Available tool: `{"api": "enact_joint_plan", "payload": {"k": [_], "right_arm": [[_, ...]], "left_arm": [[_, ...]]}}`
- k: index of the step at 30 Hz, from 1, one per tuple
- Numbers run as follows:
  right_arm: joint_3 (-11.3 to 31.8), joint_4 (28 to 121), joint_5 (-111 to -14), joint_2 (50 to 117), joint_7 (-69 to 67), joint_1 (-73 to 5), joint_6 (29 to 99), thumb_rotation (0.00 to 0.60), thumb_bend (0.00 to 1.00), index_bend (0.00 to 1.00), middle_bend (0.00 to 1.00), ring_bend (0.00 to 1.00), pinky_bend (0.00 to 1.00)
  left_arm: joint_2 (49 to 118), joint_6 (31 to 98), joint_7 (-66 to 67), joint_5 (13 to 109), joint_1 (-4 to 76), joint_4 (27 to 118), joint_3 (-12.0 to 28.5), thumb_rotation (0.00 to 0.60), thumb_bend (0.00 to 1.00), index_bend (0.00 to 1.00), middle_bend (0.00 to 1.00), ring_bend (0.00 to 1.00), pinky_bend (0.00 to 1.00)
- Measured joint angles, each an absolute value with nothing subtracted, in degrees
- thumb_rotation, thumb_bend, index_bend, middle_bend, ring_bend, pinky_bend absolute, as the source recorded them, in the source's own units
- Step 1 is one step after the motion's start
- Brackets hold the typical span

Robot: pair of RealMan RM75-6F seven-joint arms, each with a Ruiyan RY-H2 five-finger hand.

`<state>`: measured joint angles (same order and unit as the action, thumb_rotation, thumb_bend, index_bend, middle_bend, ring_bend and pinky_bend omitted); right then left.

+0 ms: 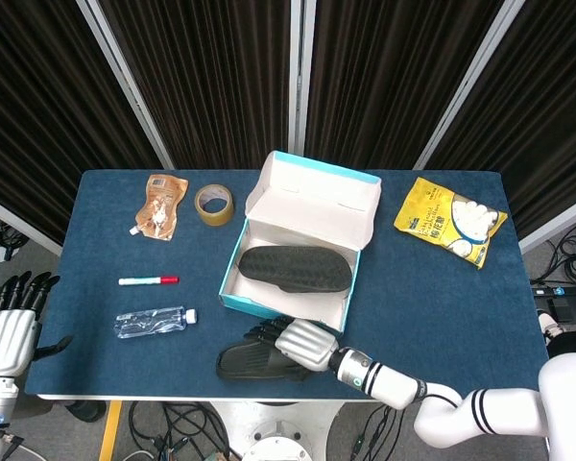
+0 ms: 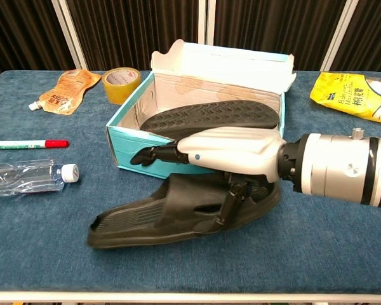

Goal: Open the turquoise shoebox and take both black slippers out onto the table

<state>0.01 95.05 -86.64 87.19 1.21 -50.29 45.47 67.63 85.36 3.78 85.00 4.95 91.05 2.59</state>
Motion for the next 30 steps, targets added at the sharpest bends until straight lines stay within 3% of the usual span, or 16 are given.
{"api": "enact_joint_plan", "payload": {"k": [12,17,23,30], "right_arm": [[-0.8,104.1,-86.7,73.2,7.1,-47.7,49.0,0.6,0.0,0.0,0.0,0.0,0.0],[1.7,106.5,-86.0,68.2,7.9,-46.2,54.1,0.6,0.0,0.0,0.01,0.0,0.0],[5.6,103.2,-77.7,68.7,9.4,-48.1,50.5,0.6,0.02,0.0,0.07,0.0,0.0],[7.2,94.2,-68.8,75.0,14.2,-53.0,42.5,0.6,0.02,0.0,0.07,0.0,0.0]], "left_arm": [[67.3,85.3,4.1,85.4,5.3,91.5,2.8,0.6,0.07,0.12,0.09,0.0,0.04],[67.3,85.6,4.3,85.4,5.1,91.8,2.7,0.6,0.07,0.12,0.09,0.0,0.04],[67.1,85.6,4.4,85.6,5.1,92.1,2.6,0.6,0.07,0.12,0.09,0.0,0.04],[67.1,86.2,3.9,85.3,4.5,91.8,2.4,0.6,0.07,0.12,0.09,0.0,0.04]]}}
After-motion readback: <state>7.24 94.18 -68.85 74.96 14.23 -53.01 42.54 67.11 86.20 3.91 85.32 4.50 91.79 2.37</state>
